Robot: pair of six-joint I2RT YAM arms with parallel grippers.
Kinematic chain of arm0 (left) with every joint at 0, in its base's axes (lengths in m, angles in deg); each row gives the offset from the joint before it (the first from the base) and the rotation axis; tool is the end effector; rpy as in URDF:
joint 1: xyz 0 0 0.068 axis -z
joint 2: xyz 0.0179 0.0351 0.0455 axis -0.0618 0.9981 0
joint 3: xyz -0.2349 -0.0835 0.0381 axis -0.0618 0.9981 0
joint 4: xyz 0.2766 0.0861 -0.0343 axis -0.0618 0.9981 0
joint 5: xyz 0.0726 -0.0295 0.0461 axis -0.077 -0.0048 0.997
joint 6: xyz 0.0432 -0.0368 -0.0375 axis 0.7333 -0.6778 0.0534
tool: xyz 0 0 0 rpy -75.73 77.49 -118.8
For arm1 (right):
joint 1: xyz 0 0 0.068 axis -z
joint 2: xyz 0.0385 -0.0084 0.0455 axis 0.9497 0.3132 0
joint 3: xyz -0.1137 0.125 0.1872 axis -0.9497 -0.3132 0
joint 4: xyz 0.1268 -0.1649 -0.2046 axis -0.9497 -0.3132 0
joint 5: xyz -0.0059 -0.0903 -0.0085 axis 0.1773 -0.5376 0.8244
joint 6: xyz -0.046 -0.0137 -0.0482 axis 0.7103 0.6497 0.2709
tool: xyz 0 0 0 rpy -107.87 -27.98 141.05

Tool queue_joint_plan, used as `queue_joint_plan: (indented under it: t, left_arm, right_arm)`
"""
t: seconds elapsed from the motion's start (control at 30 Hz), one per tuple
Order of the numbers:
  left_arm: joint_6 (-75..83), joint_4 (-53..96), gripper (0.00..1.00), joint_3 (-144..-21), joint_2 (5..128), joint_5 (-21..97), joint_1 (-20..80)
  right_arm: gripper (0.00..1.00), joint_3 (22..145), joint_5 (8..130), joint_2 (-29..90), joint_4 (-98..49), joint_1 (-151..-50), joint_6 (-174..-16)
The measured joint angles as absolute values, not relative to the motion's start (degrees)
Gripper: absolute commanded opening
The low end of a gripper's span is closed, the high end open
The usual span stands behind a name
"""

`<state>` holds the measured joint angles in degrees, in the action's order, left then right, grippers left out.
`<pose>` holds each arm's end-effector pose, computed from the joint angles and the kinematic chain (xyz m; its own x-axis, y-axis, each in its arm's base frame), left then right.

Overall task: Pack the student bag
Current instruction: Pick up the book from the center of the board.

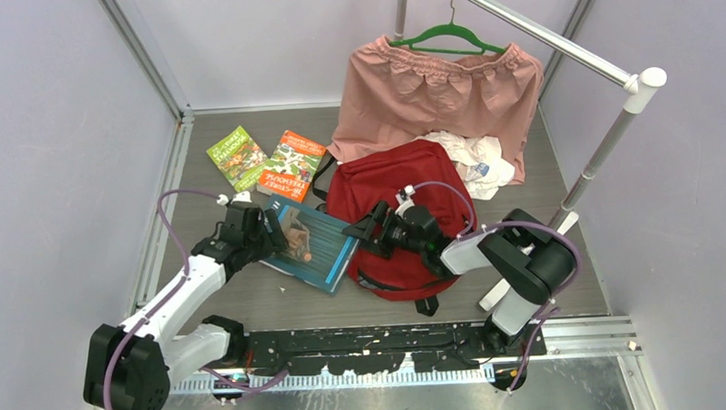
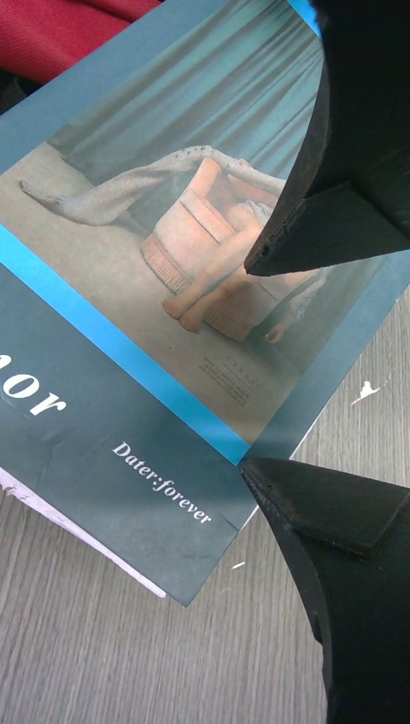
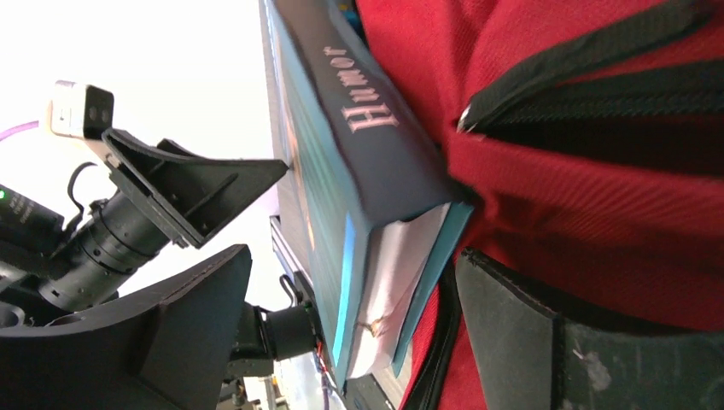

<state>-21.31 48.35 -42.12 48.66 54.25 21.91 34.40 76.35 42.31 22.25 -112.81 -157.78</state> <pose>0.2373 -0.0707 0.1537 -0.7230 -0.3826 -0.5752 -0.2544 0.9216 -0.2933 0.2300 0.2190 0.0825 -0.8565 0.4557 -0.2426 -0.0402 0.4096 0.9114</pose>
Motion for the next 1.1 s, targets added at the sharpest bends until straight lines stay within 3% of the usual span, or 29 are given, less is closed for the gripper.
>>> queue_joint_plan:
  t: [0.6, 0.87, 1.1]
  left_arm:
    - [-21.7, 45.7, 0.78, -42.2, 51.4, 53.5, 21.2]
    - [-21.7, 44.7, 0.78, -42.6, 51.0, 53.7, 20.9]
    - [-21.7, 43.7, 0.78, -42.4, 50.0, 51.9, 20.8]
  right_arm:
    - [0.95, 34.4, 83.3, 46.4, 38.6, -110.7, -160.5]
    - [0.91, 39.0, 84.8, 47.7, 34.8, -116.2, -157.4]
    - [0.52, 42.8, 84.1, 54.5, 35.2, -118.2, -158.8]
